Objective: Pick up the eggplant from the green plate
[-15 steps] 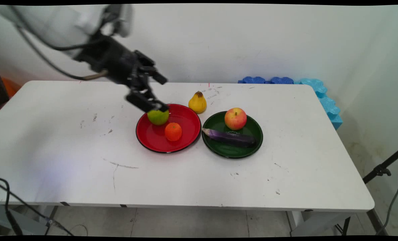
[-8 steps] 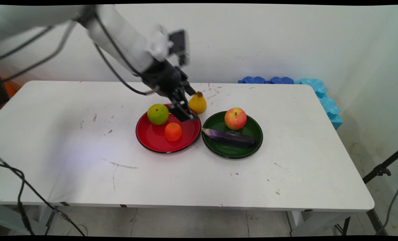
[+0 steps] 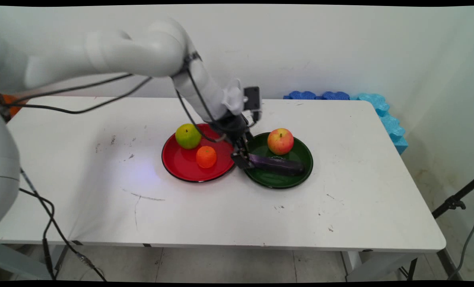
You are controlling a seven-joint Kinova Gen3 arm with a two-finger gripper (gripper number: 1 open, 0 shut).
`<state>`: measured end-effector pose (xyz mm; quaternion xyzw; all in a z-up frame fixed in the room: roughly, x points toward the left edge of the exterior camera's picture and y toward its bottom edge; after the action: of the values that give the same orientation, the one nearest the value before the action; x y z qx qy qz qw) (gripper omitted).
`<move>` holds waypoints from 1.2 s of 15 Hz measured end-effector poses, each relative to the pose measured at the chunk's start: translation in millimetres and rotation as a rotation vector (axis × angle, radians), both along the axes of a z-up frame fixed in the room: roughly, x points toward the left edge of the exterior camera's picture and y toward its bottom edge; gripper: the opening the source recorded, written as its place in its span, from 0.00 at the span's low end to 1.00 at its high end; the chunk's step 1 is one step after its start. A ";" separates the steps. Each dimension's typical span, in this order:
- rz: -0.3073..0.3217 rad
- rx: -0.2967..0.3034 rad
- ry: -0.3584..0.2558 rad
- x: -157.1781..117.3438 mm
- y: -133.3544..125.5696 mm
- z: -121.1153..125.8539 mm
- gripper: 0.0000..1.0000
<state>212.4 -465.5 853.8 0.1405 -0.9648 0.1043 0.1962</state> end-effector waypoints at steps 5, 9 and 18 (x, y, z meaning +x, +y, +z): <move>-0.002 0.042 0.024 -26.1 -24.0 -48.2 1.00; -0.018 0.074 0.047 -40.7 -32.0 -70.1 1.00; -0.046 0.093 0.089 -54.4 -36.2 -80.3 0.00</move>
<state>158.0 -501.7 773.5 0.1320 -0.9619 0.0484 0.2344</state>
